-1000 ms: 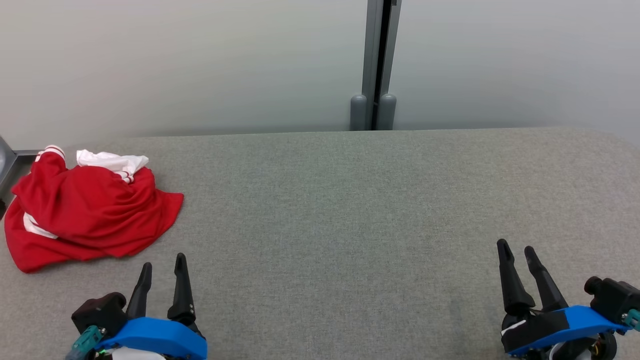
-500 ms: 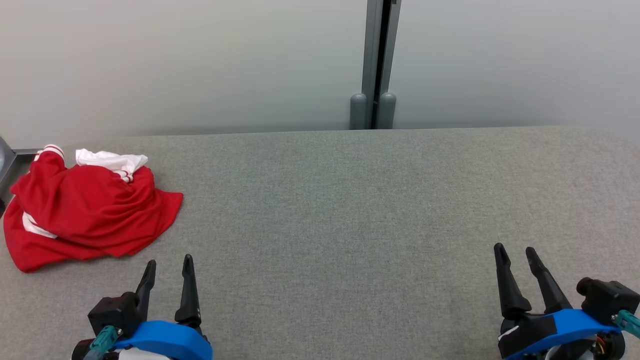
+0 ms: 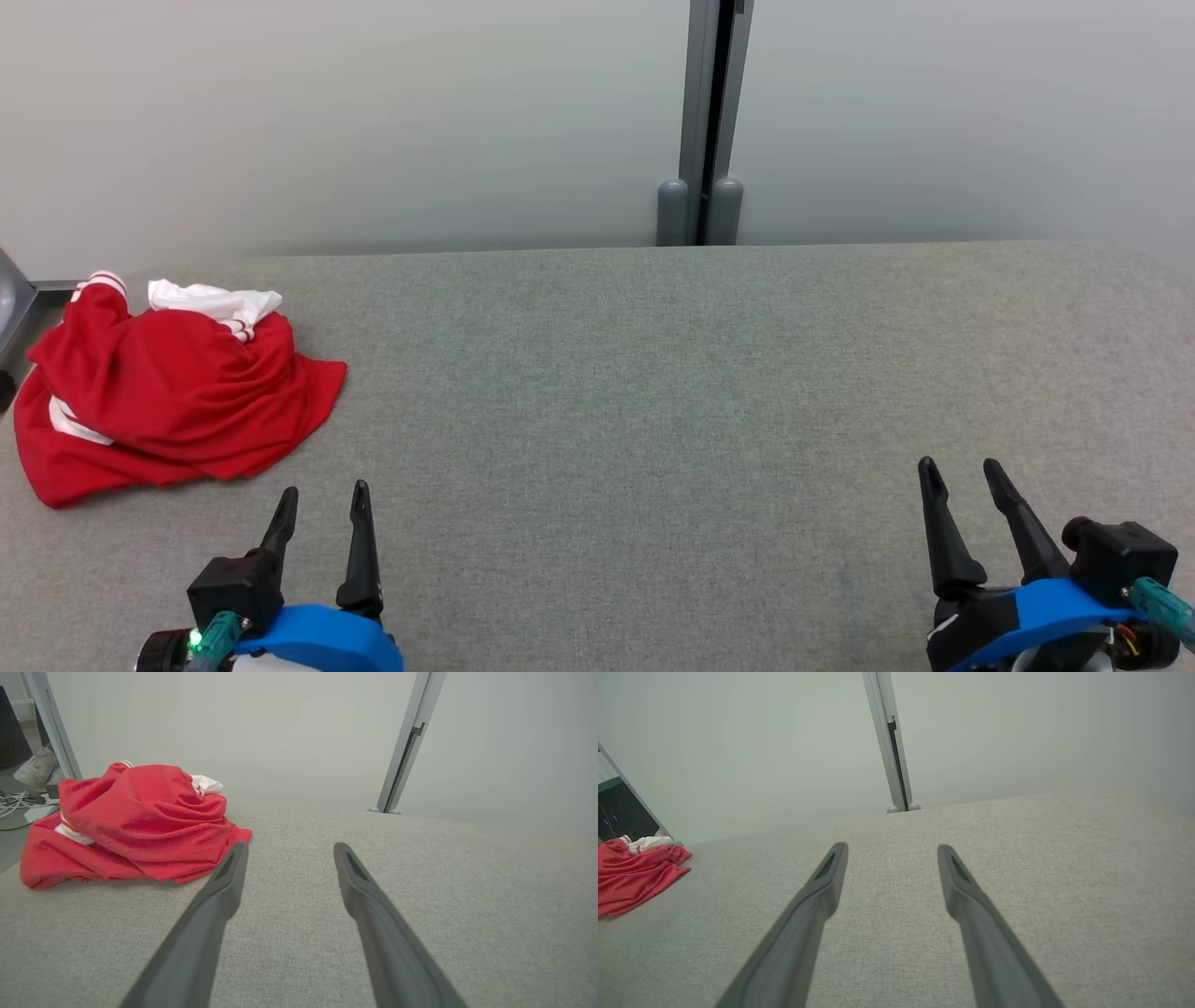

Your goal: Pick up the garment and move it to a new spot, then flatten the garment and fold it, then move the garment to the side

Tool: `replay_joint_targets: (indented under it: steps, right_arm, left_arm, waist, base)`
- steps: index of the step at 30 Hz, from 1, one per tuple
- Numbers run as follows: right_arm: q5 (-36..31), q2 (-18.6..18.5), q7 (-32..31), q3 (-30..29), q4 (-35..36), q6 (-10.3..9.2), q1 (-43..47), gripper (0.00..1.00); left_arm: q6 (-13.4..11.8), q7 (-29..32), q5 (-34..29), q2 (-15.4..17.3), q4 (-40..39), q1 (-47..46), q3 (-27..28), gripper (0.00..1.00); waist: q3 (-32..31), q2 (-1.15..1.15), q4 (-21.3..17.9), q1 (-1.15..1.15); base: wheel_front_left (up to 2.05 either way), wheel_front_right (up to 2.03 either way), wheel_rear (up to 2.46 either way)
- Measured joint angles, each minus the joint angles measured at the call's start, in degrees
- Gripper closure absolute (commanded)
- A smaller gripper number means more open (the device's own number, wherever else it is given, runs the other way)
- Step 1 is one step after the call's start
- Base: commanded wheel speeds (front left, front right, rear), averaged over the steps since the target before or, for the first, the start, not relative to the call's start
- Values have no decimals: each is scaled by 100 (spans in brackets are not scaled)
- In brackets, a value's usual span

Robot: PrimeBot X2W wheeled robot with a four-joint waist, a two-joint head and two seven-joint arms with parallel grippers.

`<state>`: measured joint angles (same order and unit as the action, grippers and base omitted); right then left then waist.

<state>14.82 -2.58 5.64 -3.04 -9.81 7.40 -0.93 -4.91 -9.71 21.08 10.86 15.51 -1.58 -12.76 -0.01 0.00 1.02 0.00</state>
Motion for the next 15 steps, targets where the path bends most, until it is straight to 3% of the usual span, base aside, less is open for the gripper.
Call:
replay_joint_targets:
  steps: [15]
  right_arm:
    - [-641, -3, 109, -4, 7, 0, 36, 0]
  left_arm:
    - [-87, -27, -249, 16, -22, 32, -73, 0]
  waist:
    - [-16, 0, 26, 0]
  base:
    - [0, 0, 0]
